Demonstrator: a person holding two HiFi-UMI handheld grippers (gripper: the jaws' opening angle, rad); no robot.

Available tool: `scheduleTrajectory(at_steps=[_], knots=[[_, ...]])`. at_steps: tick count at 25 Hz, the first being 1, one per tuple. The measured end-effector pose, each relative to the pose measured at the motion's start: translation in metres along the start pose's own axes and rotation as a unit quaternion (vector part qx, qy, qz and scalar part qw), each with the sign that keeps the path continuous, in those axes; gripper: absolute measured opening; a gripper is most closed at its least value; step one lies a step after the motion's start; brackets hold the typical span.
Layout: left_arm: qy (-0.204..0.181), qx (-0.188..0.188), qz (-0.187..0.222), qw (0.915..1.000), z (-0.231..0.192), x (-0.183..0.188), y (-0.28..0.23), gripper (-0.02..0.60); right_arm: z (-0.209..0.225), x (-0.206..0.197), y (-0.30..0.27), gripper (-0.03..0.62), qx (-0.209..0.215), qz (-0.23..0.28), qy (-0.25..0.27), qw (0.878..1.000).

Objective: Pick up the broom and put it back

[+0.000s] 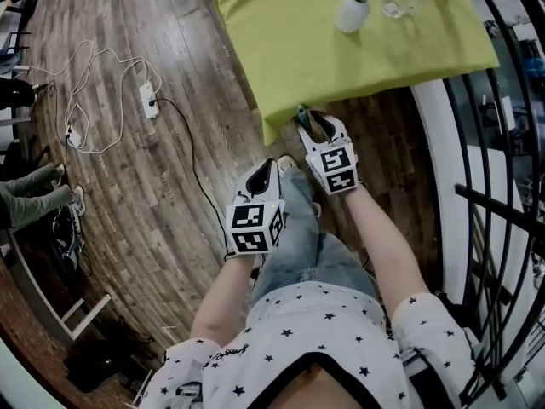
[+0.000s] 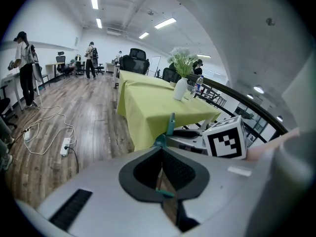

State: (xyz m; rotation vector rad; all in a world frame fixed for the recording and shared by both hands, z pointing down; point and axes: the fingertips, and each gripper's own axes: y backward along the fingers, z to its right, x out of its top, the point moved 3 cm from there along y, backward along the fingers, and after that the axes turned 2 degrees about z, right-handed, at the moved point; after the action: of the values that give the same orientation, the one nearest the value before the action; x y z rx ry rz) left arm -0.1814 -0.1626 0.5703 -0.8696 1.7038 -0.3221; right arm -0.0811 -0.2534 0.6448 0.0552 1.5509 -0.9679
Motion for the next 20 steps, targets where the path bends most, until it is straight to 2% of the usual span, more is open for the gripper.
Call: scheduleTrajectory(at_steps=[8,12,20], knots=[[0.004,0.001,-0.007,1.0,-0.0022,-0.0049,-0.0052,0.011,0.0023,-0.002,-0.0103,0.097,0.0,-0.005,0.006,1.0],[0.005,0.0,-0.008,1.0,-0.0014,-0.0062,-0.0051,0.011,0.0018,-0.0019,-0.0106,0.08,-0.008,-0.009,0.039,0.999],[0.003,0.001,-0.005,1.0,0.0035,-0.0062,-0.0019,0.011,0.0014,-0.0022,-0.0032,0.077,-0.014,-0.009,0.048,0.999]])
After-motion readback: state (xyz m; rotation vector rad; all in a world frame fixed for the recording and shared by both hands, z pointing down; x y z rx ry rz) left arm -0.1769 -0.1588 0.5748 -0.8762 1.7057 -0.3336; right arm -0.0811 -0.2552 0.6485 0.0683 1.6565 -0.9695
